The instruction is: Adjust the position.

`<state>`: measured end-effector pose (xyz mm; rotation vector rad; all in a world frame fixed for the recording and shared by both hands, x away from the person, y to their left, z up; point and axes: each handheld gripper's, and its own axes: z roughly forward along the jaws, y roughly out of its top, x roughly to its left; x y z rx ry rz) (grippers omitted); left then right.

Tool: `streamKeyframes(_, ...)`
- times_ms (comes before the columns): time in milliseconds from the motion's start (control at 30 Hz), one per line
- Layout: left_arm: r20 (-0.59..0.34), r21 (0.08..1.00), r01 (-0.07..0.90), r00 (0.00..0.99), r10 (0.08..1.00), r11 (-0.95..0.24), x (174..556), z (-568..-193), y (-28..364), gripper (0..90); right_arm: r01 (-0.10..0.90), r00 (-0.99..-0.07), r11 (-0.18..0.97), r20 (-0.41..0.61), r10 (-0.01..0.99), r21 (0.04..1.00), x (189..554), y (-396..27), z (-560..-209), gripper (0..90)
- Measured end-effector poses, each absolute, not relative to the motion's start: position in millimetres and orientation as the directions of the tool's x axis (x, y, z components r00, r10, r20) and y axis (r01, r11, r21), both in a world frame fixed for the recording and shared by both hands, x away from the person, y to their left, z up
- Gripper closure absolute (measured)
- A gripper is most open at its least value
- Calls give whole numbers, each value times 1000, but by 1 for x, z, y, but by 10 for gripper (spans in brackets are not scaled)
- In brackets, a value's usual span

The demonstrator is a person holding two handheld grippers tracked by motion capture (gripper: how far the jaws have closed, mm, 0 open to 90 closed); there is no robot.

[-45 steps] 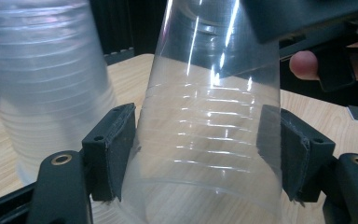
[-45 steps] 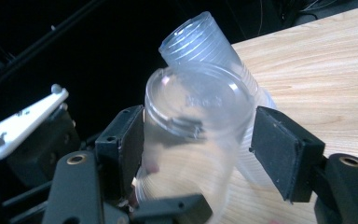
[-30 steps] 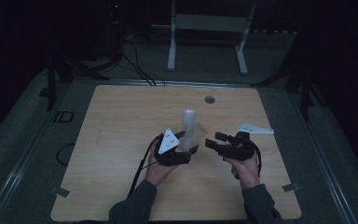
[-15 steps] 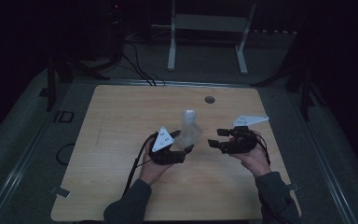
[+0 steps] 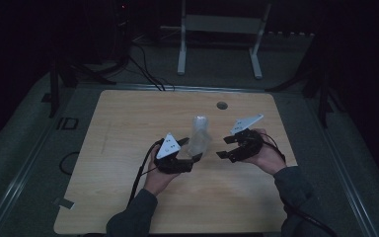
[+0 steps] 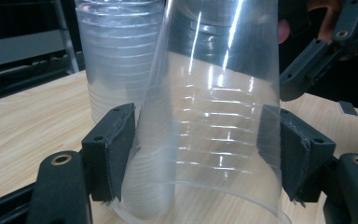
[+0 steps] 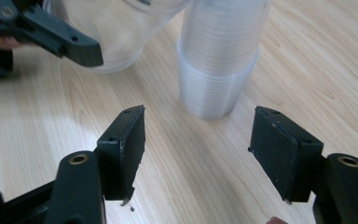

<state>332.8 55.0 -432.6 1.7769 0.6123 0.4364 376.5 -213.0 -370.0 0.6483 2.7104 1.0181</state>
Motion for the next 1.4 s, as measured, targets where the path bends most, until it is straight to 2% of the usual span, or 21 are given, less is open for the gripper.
streamKeyframes(867, -49, 948, 212, 836, 547, -239, 337, -427, 63, 290, 164, -959, 896, -145, 243, 412, 379, -195, -357, 366)
streamKeyframes(1400, -39, 918, 229, 863, 504, -323, 338, -428, 59, 293, 92, -972, 949, -177, 151, 303, 377, -189, -339, 374)
